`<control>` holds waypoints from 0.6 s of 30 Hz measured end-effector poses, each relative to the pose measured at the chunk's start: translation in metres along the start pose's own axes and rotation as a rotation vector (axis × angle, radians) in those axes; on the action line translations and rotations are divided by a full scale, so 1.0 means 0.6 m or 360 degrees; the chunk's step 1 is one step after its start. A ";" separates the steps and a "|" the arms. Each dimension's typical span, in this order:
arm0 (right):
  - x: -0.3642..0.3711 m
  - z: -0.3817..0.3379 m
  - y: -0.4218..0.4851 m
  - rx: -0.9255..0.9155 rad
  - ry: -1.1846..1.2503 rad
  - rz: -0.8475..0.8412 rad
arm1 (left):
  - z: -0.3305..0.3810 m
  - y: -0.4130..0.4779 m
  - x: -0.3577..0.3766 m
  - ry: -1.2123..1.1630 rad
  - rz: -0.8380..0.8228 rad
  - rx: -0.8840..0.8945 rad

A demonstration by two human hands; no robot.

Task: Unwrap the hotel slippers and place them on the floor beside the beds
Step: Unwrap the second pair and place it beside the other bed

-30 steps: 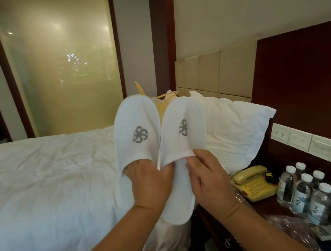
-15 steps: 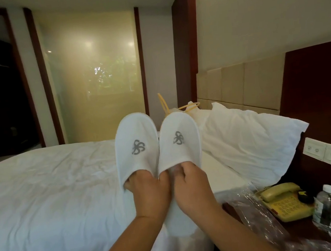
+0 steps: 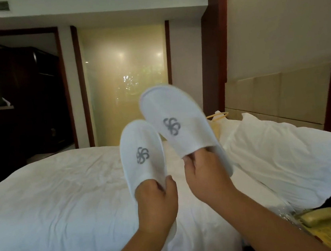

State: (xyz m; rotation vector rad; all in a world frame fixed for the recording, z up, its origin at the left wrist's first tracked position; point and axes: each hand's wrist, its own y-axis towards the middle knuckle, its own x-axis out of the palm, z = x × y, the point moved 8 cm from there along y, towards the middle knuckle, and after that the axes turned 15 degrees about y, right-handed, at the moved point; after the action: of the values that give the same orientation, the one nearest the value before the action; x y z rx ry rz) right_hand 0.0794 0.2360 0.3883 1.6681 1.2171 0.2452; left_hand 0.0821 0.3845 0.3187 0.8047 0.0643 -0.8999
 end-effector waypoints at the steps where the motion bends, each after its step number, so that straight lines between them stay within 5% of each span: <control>1: 0.004 0.011 0.002 0.0175 0.0146 -0.0030 | -0.001 0.006 -0.010 0.0024 0.0019 0.0007; 7: 0.022 0.021 0.010 0.0512 0.0670 -0.0163 | 0.001 0.044 -0.064 0.0103 0.0145 0.0040; 14: 0.025 -0.088 0.032 -0.0503 -0.0032 -0.0200 | 0.034 0.057 -0.098 0.0222 0.0090 0.0151; 18: 0.034 -0.106 0.050 -0.0706 -0.0240 -0.0294 | 0.037 0.062 -0.111 0.0147 -0.0109 0.0198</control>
State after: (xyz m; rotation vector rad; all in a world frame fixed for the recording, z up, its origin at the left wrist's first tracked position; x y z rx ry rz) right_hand 0.0651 0.2911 0.4346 1.1633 1.1004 0.2490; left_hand 0.0602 0.4280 0.3816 0.9650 0.1181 -0.9379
